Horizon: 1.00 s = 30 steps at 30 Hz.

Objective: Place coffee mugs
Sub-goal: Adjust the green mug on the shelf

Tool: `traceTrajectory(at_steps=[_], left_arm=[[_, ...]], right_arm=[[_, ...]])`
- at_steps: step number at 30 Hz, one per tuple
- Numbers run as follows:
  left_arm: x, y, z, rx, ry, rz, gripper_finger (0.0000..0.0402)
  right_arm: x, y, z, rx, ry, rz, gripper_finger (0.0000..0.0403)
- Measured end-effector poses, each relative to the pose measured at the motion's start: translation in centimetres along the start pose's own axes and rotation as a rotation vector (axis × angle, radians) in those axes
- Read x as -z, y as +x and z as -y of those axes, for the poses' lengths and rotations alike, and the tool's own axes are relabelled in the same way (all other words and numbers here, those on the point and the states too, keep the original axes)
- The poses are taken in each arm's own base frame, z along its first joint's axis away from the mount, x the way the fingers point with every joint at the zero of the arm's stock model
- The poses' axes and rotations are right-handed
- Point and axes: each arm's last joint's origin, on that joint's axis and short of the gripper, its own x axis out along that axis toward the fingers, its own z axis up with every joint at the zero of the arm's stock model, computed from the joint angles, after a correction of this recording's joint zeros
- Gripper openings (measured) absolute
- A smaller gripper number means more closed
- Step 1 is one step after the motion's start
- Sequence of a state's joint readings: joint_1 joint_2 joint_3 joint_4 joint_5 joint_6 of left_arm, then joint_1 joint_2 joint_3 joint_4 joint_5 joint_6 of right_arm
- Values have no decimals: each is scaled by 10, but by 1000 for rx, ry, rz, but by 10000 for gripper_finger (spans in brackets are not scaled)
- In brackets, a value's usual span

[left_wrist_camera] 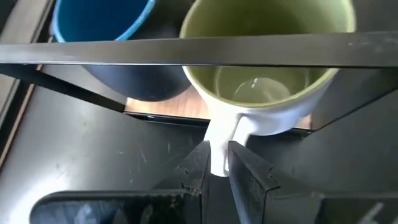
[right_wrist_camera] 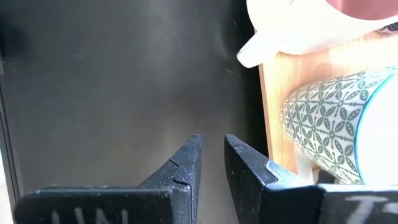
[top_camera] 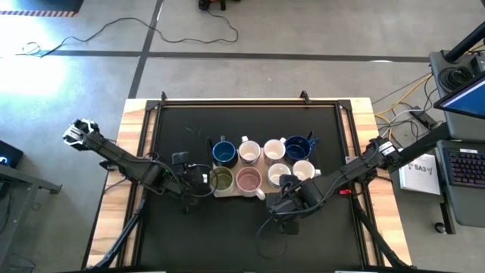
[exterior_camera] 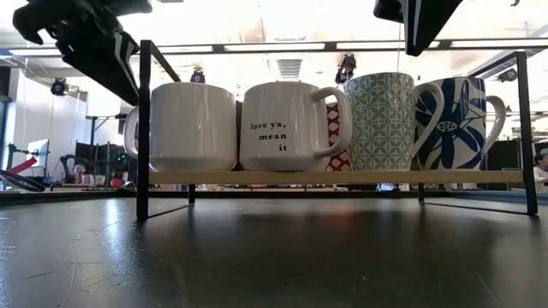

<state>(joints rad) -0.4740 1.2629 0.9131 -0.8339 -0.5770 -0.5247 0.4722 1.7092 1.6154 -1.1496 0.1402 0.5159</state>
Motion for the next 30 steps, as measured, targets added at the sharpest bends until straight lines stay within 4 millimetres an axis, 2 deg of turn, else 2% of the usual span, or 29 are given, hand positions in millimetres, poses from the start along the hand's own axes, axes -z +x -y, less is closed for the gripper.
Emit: traceTrajectory(at_steps=[12, 20, 30], left_arm=[[-9, 0, 4, 51, 4, 74, 38], [-7, 1, 5, 100, -20, 29, 38], [-9, 25, 20, 88, 50, -14, 38]], right_arm=[[0, 0, 0, -2, -12, 3, 59], [-1, 0, 0, -3, -37, 5, 59], [-5, 1, 8, 2, -48, 9, 59]])
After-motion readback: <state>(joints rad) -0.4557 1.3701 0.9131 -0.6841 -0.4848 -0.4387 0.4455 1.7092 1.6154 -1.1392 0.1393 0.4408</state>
